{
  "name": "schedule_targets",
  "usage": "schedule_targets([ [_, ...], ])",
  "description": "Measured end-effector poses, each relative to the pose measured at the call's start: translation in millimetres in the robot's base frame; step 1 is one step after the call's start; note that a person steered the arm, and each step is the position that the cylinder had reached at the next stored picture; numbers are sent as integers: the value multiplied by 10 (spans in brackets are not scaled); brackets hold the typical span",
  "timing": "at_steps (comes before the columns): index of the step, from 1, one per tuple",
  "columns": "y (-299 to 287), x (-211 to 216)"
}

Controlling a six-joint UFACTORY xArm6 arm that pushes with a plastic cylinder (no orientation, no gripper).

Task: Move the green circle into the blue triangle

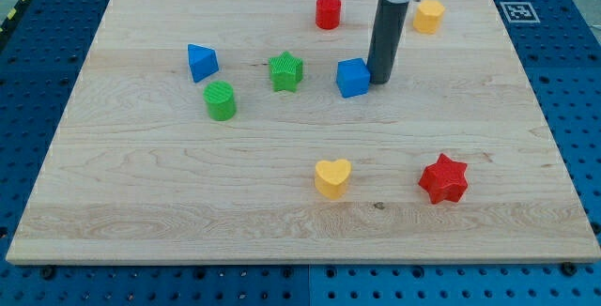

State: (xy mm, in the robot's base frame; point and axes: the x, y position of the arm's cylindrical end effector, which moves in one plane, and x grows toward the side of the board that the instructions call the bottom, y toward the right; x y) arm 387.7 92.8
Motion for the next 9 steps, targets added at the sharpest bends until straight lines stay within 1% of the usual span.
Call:
schedule_targets([
  [1, -12, 57],
  [2, -26, 449],
  [3, -294, 480],
  [4, -847, 234],
  [5, -1226, 231],
  [7, -1425, 236],
  [8, -1463, 310],
  [9, -1438, 482],
])
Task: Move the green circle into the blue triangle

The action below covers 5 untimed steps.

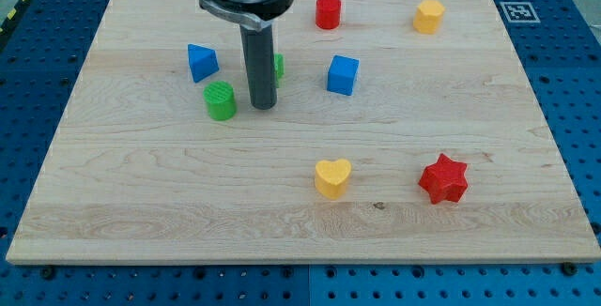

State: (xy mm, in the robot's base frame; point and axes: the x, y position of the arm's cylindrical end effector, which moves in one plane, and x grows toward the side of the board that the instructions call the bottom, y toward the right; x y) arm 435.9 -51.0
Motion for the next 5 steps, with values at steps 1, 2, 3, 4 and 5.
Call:
schedule_targets([
  [1, -69, 115],
  [2, -254, 115],
  [3, -492, 110],
  [4, -710, 53],
  [5, -798, 10],
])
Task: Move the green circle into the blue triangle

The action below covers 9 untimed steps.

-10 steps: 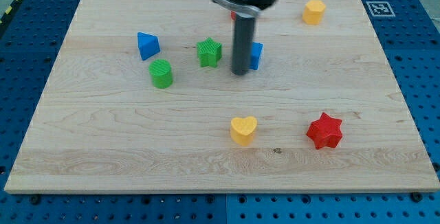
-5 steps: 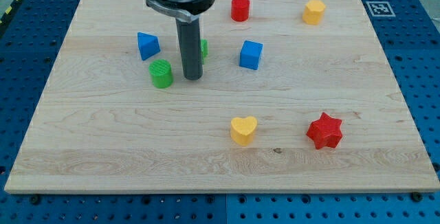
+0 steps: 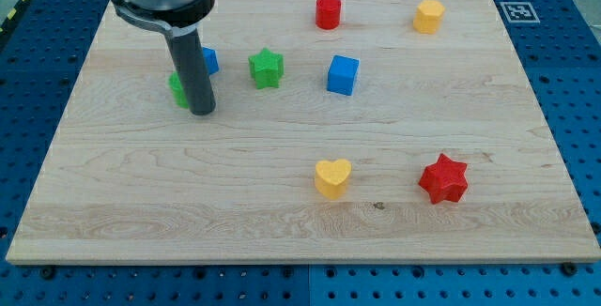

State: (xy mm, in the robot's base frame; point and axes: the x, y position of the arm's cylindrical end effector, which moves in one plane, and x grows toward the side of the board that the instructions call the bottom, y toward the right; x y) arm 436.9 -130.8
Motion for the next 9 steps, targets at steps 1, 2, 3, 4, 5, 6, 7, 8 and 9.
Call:
schedule_targets([
  [1, -51, 0],
  [2, -241, -7],
  [3, -382, -33],
  [4, -386, -50],
  [5, -325, -31],
  [6, -303, -36],
  [7, -303, -128],
  [8, -303, -209],
  [9, -303, -217],
])
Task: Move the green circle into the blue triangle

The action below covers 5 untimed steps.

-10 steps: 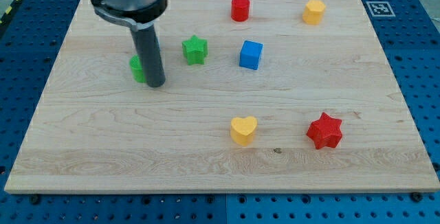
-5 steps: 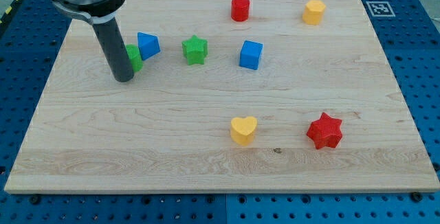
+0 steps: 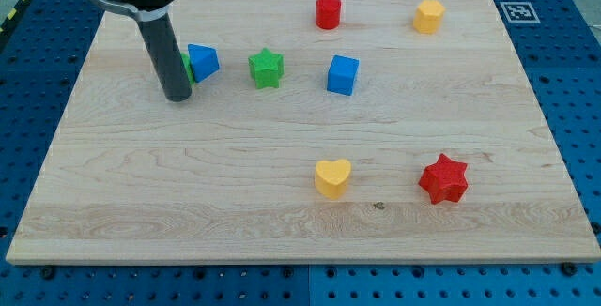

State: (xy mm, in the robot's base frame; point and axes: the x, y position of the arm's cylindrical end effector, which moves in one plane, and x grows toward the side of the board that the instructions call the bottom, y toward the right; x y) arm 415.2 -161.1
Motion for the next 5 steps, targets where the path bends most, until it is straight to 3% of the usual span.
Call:
schedule_targets([
  [5, -207, -216],
])
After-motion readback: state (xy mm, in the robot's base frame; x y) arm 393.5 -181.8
